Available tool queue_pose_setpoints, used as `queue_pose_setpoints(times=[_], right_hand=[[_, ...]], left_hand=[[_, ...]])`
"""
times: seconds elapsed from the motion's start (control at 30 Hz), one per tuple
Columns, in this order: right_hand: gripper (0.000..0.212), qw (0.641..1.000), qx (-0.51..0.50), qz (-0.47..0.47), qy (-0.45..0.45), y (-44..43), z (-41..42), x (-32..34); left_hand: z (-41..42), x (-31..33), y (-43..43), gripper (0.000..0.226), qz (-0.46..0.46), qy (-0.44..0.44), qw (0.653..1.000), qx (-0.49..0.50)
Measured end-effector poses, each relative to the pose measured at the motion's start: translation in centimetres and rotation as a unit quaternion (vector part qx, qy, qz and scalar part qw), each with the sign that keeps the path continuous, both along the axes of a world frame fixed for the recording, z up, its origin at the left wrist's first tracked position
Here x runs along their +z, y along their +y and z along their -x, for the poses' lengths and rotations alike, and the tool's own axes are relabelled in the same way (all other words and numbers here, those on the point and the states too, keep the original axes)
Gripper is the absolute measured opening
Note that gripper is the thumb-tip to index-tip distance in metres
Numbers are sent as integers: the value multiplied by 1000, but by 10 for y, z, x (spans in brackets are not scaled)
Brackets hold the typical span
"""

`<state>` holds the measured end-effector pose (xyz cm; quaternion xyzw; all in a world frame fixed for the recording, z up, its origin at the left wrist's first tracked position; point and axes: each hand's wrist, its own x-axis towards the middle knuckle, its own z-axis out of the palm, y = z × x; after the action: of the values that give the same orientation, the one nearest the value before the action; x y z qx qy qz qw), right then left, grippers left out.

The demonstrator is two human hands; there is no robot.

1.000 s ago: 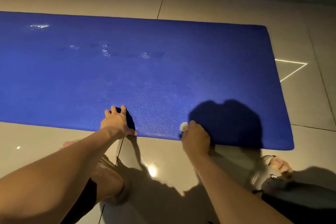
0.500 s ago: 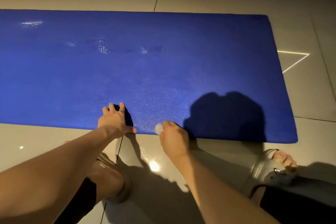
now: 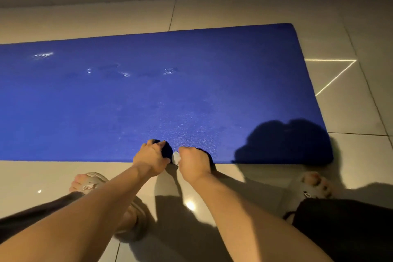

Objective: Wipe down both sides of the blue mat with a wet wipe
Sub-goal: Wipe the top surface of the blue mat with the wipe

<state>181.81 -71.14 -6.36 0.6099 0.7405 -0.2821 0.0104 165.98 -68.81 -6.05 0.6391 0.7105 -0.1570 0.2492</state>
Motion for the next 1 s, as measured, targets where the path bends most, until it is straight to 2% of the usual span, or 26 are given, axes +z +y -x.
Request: queue_pose_setpoints(times=[0.1,0.27,0.5,0.63,0.7,0.73,0.8,0.9,1.0], right_hand=[[14,1000,-22,5,-21,2,-31,2],[17,997,-73,11,-33,-8,-85,2],[12,993,-87,66,-33,-3,-89,15],[18,993,-10,80,-91,-3,-89,32],[24,990,22,91,-101,-2,-92,38],[28,991,28,90,-95,-2,-92,40],[22,993,34,69,-88,-4,-91,41],[12,993,29,59,-94,-5,-88,32],[8,995,13,36,-95,-5,-89,16]], left_hand=[[-25,3,-1,65,39,3,999,-4],[-62,14,-12,80,111,81,991,-11],[-92,11,-18,53,137,104,984,-44],[-99,18,-3,24,135,76,985,-77],[-100,25,-1,21,133,62,987,-72],[-98,27,-1,24,127,55,988,-64],[-94,27,-2,33,105,28,994,-26],[-96,13,-11,46,25,-38,992,114],[-110,2,-19,56,-41,-1,986,161]])
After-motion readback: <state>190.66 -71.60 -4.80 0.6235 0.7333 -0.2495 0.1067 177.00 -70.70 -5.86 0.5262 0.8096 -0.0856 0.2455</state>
